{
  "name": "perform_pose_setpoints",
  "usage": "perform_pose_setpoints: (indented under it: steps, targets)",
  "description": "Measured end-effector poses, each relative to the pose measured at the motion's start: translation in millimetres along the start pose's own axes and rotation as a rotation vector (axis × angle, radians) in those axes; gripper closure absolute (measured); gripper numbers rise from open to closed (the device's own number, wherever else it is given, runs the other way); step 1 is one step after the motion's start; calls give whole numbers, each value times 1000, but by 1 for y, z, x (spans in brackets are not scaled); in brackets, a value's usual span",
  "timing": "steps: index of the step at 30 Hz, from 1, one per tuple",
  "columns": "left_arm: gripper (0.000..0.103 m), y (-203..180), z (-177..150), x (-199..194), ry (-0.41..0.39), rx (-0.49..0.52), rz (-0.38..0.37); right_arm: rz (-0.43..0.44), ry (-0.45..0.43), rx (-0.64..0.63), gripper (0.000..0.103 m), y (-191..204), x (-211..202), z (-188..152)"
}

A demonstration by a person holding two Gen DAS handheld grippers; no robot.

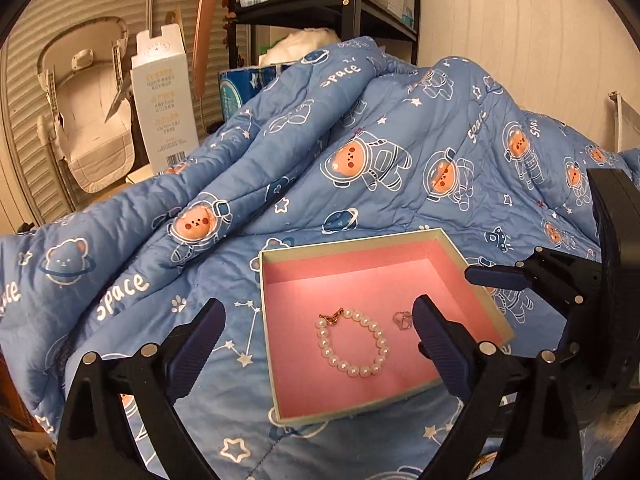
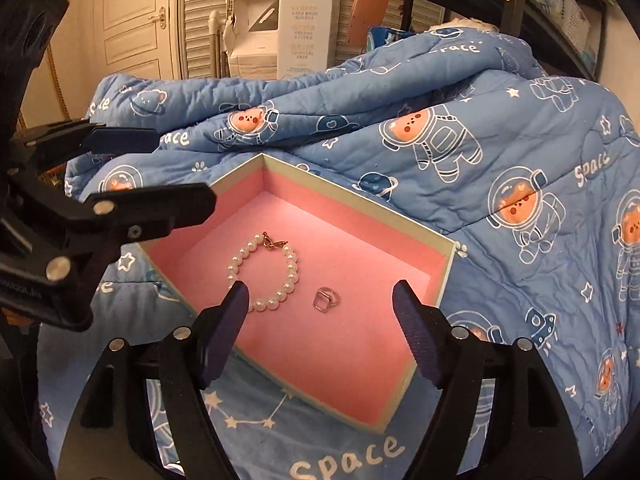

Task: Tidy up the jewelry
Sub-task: 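Move both tools back to the remaining jewelry on the quilt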

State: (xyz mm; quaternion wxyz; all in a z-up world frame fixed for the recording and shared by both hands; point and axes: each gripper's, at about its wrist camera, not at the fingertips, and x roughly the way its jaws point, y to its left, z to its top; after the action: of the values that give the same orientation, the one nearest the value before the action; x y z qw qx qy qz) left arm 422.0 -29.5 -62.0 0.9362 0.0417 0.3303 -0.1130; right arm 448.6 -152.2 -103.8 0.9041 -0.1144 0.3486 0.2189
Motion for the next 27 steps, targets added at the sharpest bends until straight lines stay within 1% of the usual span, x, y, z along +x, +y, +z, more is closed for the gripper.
perform_pose_setpoints:
  steps: [1, 3, 4, 7, 13, 16, 19, 27]
  targets:
    - [7, -4, -5, -7, -8, 14, 6, 4, -9, 21, 29, 0, -8, -3]
    - [7, -12, -15, -21, -15, 42, 24, 12, -33, 54, 28, 0, -26, -12]
    - [7, -15, -21, -27, -16, 45, 30, 3, -37, 60, 27, 1, -34, -17]
    - [7, -21, -39, -46, -11, 24, 17, -24, -44, 64, 27, 6, -55, -35]
    - [7, -35, -72, -72, 9, 38, 45, -32, -37, 105, 27, 9, -91, -74]
    - [7, -38, -87, -83, 21, 19, 45, -44, -27, 112, 27, 12, -104, -91]
    - [7, -36, -105, -91, 38, -21, 40, -64, -20, 122, 27, 15, -114, -108]
    - [7, -37, -149, -111, 74, -90, 45, -96, 10, 185, 27, 17, -132, -151]
